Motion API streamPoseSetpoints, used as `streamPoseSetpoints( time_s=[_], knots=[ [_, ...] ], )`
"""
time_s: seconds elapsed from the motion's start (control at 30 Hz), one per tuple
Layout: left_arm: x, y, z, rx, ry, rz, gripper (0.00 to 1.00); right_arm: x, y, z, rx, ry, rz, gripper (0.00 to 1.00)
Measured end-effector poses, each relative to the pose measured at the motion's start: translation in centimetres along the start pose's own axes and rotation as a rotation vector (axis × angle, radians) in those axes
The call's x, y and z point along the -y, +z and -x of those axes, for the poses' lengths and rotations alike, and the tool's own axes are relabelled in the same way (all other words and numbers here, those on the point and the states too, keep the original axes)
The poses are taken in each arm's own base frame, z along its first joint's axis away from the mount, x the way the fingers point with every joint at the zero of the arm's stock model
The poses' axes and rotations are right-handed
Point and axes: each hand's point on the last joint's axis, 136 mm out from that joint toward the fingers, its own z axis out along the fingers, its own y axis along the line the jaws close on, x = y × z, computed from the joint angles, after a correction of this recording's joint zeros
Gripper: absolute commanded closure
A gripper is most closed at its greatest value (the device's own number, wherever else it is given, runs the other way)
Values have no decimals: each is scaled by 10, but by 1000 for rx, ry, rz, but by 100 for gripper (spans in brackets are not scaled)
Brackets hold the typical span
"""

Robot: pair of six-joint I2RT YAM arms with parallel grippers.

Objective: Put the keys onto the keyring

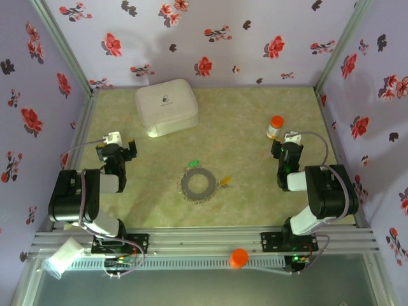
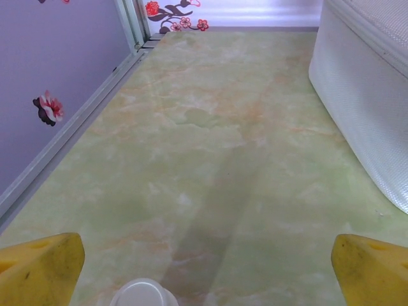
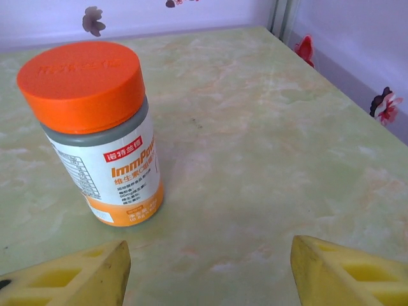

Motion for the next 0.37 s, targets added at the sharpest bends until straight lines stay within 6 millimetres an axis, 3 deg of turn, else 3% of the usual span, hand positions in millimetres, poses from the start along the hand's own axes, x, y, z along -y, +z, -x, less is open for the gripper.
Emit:
streamPoseSetpoints(
  time_s=[0.23, 0.27, 0.3, 0.37],
  knots=[
    [5, 1, 0, -4, 1, -29, 0, 3, 2, -3, -19, 9, 4, 24],
    [5, 1, 0, -4, 1, -30, 0, 3, 2, -4, -20, 13, 6, 21],
    [6, 1, 1, -3, 1, -33, 0, 3, 2, -4, -21, 18, 8, 3],
    [6, 1, 1, -2, 0, -36, 0, 2, 2, -5, -24, 20, 13, 1]
  ],
)
